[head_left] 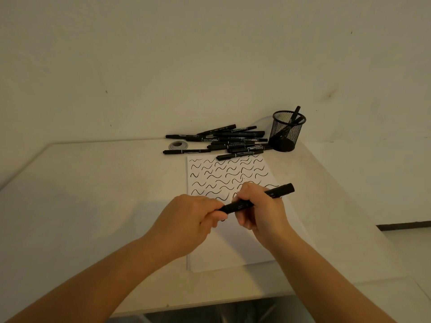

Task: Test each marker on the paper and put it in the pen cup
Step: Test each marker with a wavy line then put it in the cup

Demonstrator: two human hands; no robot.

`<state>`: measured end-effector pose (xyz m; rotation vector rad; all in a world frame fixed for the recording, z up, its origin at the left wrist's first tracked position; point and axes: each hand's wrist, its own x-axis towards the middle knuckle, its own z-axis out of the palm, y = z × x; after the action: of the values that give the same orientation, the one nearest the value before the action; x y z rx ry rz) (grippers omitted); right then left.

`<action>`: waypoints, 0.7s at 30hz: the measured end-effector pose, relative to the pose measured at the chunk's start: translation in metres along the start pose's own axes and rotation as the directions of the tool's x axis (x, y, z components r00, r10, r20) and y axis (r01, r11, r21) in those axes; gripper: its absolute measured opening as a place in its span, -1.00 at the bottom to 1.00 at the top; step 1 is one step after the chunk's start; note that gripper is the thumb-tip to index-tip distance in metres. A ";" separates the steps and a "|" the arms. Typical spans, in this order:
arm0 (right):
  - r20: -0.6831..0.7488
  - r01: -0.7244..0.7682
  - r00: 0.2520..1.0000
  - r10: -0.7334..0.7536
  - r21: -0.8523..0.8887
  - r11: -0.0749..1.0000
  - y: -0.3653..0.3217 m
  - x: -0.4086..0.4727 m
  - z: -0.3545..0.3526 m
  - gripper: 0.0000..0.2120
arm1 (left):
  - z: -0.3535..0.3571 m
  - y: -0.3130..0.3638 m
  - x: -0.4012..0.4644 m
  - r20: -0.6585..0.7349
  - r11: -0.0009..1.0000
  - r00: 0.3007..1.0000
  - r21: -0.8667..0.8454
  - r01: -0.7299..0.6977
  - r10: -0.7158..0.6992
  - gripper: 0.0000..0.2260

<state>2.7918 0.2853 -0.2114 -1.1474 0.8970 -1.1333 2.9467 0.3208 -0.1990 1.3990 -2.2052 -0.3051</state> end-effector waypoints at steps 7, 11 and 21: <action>-0.078 0.116 0.990 -0.116 -0.001 0.993 -0.010 0.016 -0.064 -0.62 | -0.025 -0.052 -0.014 0.204 0.868 0.925 -0.327 0.374 -0.322 -0.72; 0.032 0.044 0.999 -0.034 -0.392 0.919 0.005 0.017 -0.045 -0.83 | -0.013 -0.053 0.001 0.165 0.882 0.948 -0.352 0.313 -0.271 -0.75; -0.187 0.059 0.969 -0.161 -0.457 0.887 0.023 0.019 -0.041 -0.83 | 0.036 -0.052 0.031 -0.003 0.976 0.979 -0.082 0.202 -0.203 -0.79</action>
<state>2.7616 0.2590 -0.2421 -1.4824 1.3300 -1.1967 2.9576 0.2670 -0.2433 1.5788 -2.0200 -0.4522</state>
